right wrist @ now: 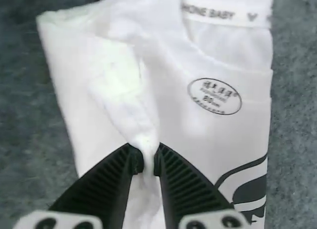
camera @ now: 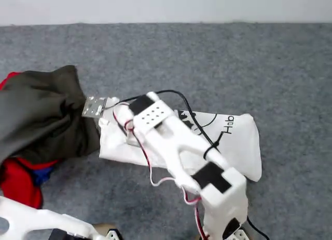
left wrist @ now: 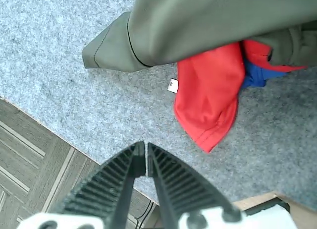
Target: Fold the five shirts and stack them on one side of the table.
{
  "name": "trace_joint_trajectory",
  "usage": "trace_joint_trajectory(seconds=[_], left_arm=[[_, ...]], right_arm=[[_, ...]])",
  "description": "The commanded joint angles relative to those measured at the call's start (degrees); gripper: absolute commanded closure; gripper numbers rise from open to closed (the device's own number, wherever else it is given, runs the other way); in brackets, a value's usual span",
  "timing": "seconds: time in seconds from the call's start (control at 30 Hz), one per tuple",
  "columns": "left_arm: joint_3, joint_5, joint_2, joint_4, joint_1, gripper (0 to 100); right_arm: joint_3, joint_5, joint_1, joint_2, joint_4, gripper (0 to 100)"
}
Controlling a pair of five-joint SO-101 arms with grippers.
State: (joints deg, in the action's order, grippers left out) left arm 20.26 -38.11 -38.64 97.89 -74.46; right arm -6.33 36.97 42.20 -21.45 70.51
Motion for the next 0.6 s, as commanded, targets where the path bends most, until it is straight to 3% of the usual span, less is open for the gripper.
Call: trace_joint_trajectory(seconds=[0.0,0.1,0.17,0.3,0.47,0.57], left_arm=[[-0.13,-0.44,-0.26,0.35,0.0,99],[-0.13,-0.44,-0.26,0.35,0.0,99],[-0.13,-0.44,-0.26,0.35,0.0,99],[-0.13,-0.44,-0.26,0.35,0.0,99],[-0.13,-0.44,-0.26,0.35,0.0,99],[-0.13,-0.35,-0.26,0.35,0.0,99]], right_arm=[[-5.71,-0.09,-1.89,-1.98,0.57,86.1],[-8.09,-5.89,-3.12,-3.3,0.57,75.7],[-10.02,-7.82,-4.09,-3.65,1.98,75.4],[-14.59,-8.0,-4.35,-3.3,9.71,82.0],[-21.8,-8.09,-0.13,-3.82,22.11,99.5],[-21.45,-8.18,2.07,-4.7,25.01,98.9]])
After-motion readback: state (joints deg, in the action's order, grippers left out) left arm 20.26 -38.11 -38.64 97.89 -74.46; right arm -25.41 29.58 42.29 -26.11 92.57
